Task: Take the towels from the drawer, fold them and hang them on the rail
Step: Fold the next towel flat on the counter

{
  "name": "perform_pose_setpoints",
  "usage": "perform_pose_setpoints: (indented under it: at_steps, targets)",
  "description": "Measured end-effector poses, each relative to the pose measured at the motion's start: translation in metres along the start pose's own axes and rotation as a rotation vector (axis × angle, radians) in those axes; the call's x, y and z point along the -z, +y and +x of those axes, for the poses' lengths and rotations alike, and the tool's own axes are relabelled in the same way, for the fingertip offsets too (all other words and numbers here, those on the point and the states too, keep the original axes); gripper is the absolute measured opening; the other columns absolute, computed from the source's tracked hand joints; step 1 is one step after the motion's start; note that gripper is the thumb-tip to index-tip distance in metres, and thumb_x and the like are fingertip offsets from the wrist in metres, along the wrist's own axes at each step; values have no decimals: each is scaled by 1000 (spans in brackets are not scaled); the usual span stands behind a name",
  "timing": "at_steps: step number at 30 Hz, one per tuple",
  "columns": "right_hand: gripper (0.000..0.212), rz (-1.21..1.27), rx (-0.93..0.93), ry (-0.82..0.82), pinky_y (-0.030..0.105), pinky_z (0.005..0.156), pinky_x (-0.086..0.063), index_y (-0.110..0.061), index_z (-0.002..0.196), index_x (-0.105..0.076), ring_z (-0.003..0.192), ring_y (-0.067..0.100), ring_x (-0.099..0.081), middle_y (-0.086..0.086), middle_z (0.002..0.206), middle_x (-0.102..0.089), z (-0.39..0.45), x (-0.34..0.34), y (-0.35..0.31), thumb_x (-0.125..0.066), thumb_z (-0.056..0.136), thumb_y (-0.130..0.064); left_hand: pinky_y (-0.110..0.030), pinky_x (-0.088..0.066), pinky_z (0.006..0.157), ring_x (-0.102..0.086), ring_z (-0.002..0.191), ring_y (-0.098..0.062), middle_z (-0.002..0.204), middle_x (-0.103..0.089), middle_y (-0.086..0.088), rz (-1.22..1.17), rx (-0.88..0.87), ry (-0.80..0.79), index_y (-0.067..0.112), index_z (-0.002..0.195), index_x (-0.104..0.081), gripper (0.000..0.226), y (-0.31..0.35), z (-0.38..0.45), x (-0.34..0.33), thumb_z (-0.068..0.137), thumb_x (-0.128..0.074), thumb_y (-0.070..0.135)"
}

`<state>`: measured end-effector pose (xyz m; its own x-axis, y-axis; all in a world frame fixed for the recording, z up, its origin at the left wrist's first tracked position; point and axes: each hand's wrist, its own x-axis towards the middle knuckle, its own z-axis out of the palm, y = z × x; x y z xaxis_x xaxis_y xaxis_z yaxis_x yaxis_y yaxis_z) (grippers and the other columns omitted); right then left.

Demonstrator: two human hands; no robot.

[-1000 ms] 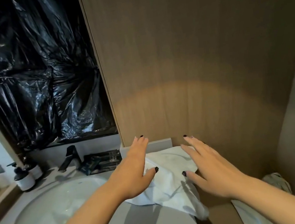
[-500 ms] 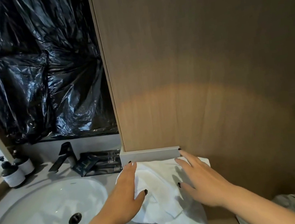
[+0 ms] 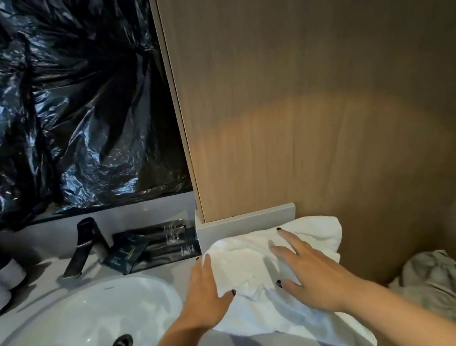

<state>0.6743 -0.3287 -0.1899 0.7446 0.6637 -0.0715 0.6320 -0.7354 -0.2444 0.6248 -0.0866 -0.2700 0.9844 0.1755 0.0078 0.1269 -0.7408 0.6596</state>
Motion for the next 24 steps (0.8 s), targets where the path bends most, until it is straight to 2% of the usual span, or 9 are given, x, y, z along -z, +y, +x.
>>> perform_pose_setpoints:
  at_steps: [5, 8, 11, 15, 17, 18, 20, 22, 24]
  targets:
    - [61, 33, -120, 9, 28, 108, -35, -26, 153, -21, 144, 23, -28, -4, 164, 13, 1, -29, -20, -45, 99, -42, -42, -34, 114, -35, 138, -25, 151, -32, -4, -1, 46, -76, 23, 155, -12, 92, -23, 22, -3, 85, -69, 47]
    - [66, 57, -197, 32, 26, 100, -37, -25, 153, -19, 145, 22, -26, -4, 164, 11, -6, -50, -22, -48, 97, -44, -43, -37, 111, -42, 133, -28, 145, -45, -7, -42, 51, -7, 18, 150, -32, 73, -33, 28, 0, 89, -67, 37]
    - [78, 93, -278, 29, 30, 105, -35, -25, 155, -9, 146, 23, -24, -4, 164, 10, -16, -63, -19, -53, 94, -46, -42, -47, 99, -57, 114, -26, 125, -58, -6, -165, -29, 70, 14, 129, -55, 45, -17, 29, 10, 89, -69, 30]
    - [108, 188, -289, 149, 35, 117, -28, -23, 155, 6, 151, 20, -6, -4, 163, 9, -17, -58, -10, -68, 82, -53, -24, -43, 90, -55, 102, -9, 120, -56, 5, -274, -242, 136, 22, 123, -54, 41, 43, 22, 31, 88, -73, 30]
    - [114, 262, -278, 283, 35, 120, -22, -19, 156, -1, 150, 17, -7, -3, 163, -3, -10, -35, -10, -75, 75, -53, -8, -37, 87, -51, 98, 4, 115, -55, 10, -315, -405, 104, 31, 117, -53, 38, 78, 15, 41, 86, -74, 25]
    - [106, 303, -252, 378, 35, 118, -27, -17, 154, -17, 148, 17, -19, -1, 160, -20, -6, -22, -11, -77, 73, -50, -4, -35, 85, -50, 98, 9, 114, -55, 12, -335, -463, 81, 35, 115, -52, 39, 95, 11, 45, 86, -75, 22]
    - [67, 412, -195, 599, 28, 104, -43, -25, 136, -47, 128, 8, -48, -8, 136, -52, -6, 0, -10, -76, 76, -36, -4, -38, 85, -51, 102, 13, 113, -56, 14, -436, -510, 58, 40, 111, -54, 40, 122, 6, 53, 85, -75, 19]
    - [48, 497, -222, 732, 9, 90, -41, -36, 127, -50, 114, -1, -54, -19, 123, -56, -17, 14, -7, -71, 84, -30, -11, -44, 88, -55, 106, 8, 116, -57, 16, -595, -496, 83, 43, 113, -55, 43, 139, 5, 57, 85, -77, 19]
    - [41, 496, -291, 789, 1, 81, -38, -35, 127, -49, 106, -4, -53, -19, 119, -55, -31, 22, 2, -63, 88, -34, -22, -50, 90, -60, 107, -5, 123, -59, 10, -726, -436, 90, 38, 124, -51, 49, 140, 9, 54, 86, -76, 19]
